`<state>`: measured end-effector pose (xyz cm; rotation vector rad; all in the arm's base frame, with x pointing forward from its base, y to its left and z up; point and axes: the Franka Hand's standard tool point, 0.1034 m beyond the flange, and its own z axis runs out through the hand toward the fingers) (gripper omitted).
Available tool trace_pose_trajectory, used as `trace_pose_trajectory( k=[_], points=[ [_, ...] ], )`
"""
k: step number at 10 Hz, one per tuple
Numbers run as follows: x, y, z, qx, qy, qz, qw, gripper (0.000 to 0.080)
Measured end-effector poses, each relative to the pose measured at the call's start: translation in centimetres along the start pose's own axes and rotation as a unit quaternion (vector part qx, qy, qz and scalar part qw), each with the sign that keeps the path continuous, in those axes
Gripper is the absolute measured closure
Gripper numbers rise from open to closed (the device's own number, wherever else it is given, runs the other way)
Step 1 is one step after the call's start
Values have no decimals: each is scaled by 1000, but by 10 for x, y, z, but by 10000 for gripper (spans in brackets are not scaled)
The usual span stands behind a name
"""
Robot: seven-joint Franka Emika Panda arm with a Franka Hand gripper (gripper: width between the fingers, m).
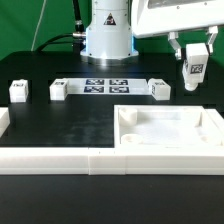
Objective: Assemble one leg
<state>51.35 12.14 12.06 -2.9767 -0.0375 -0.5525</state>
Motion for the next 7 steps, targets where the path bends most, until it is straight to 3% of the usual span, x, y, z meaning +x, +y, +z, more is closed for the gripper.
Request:
trace_pose_trajectory(
  k=[2,5,7],
  points=[
    [15,0,-1,2,-7,-18,1000,508],
    [15,1,-1,1,11,-18,1000,508],
    [21,6,3,-6,73,-35,997,508]
  ],
)
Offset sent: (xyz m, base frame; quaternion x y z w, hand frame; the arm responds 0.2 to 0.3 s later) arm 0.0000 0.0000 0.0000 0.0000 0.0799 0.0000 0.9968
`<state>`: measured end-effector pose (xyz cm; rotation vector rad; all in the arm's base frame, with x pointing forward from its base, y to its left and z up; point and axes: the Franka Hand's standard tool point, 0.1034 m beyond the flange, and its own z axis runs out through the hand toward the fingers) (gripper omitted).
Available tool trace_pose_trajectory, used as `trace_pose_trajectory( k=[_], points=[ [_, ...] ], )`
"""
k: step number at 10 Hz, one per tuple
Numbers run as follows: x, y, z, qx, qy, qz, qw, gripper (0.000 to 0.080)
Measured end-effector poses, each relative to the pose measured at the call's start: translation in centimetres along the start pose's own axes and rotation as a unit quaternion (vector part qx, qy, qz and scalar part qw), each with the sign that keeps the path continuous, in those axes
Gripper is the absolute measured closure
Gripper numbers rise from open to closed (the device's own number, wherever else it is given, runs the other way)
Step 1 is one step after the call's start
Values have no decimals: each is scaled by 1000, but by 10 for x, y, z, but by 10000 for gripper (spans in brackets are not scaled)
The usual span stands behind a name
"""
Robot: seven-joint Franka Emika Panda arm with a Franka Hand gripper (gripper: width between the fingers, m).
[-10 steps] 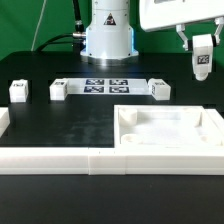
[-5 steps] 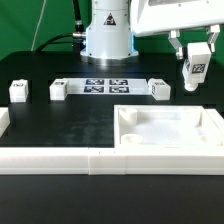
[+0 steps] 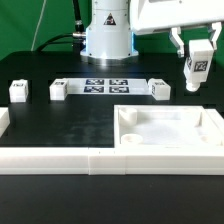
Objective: Assemble one leg
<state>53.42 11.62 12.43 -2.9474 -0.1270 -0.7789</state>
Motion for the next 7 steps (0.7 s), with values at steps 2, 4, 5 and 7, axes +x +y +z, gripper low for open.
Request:
trace_pose_trajectory(
  k=[2,4,5,7],
  points=[
    [15,2,14,0,1,-16,1000,508],
    [38,-1,30,4,14,-27,1000,508],
    [51,-2,37,4,21,-36,999,508],
    [69,2,45,4,24,-50,998,508]
  ],
)
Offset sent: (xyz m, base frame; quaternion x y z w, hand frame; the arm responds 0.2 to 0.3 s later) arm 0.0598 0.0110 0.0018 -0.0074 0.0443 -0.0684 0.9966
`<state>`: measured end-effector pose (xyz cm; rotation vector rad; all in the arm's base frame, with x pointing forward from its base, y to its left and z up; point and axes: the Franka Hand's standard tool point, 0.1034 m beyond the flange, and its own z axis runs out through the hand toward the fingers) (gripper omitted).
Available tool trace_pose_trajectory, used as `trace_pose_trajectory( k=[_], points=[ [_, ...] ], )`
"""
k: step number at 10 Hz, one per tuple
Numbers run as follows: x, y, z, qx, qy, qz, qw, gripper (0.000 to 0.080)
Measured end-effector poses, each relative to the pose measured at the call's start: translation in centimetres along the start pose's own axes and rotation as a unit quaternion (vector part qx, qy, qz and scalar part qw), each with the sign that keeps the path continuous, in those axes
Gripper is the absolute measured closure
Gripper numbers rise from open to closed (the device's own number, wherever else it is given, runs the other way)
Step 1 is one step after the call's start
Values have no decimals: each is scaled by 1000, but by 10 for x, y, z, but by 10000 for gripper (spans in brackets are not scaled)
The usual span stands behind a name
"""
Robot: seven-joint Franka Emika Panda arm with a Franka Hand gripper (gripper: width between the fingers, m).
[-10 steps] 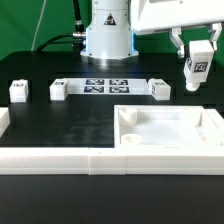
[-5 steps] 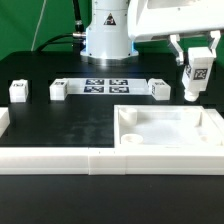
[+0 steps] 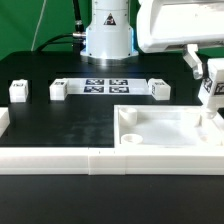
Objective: Assemble one leg
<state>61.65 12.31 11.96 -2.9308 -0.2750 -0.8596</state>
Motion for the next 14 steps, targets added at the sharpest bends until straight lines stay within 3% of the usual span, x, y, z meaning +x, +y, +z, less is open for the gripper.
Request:
trace_pose_trajectory(
  k=[4,6,9,14],
  points=[
    [-4,0,1,-3,7,0,1000,508],
    [-11,0,11,-5,11,-1,1000,508],
    [1,5,22,-5,16,4,1000,508],
    [-6,8,34,-11,27,7,1000,508]
  ],
)
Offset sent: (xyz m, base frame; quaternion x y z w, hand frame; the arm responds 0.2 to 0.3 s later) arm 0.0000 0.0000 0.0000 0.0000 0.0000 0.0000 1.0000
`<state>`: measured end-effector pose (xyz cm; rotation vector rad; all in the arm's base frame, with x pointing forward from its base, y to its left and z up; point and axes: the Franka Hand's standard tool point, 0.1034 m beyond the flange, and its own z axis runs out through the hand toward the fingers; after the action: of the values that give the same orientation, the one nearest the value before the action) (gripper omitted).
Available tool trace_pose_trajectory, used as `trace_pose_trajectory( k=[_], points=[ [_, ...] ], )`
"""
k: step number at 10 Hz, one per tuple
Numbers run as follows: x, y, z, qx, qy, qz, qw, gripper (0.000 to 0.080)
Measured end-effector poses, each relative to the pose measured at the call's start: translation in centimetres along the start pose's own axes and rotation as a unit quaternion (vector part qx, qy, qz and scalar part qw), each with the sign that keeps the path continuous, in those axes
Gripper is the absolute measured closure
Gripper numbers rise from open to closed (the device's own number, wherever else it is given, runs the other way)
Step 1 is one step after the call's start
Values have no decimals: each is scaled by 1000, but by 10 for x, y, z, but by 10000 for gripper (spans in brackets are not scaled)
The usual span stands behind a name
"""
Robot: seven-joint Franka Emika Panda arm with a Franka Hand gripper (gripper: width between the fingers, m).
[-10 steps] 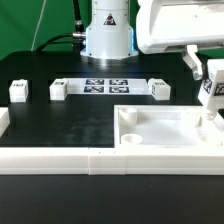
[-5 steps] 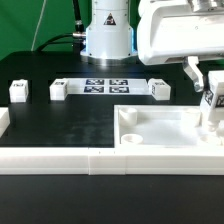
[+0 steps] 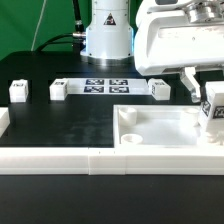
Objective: Assemble one leg
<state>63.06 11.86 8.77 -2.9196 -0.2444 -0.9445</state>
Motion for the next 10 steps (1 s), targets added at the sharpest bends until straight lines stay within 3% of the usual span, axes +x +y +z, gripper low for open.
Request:
trace_pose_trajectory(
  k=[7,8,9,10],
  points=[
    [-8,-1,4,-2,5,-2,1000,508],
    [-10,-2,5,1,-6,-1,1000,456],
    [-11,-2,6,1,-7,-1,1000,320],
    [-11,-2,6,1,-7,-1,1000,320]
  ],
)
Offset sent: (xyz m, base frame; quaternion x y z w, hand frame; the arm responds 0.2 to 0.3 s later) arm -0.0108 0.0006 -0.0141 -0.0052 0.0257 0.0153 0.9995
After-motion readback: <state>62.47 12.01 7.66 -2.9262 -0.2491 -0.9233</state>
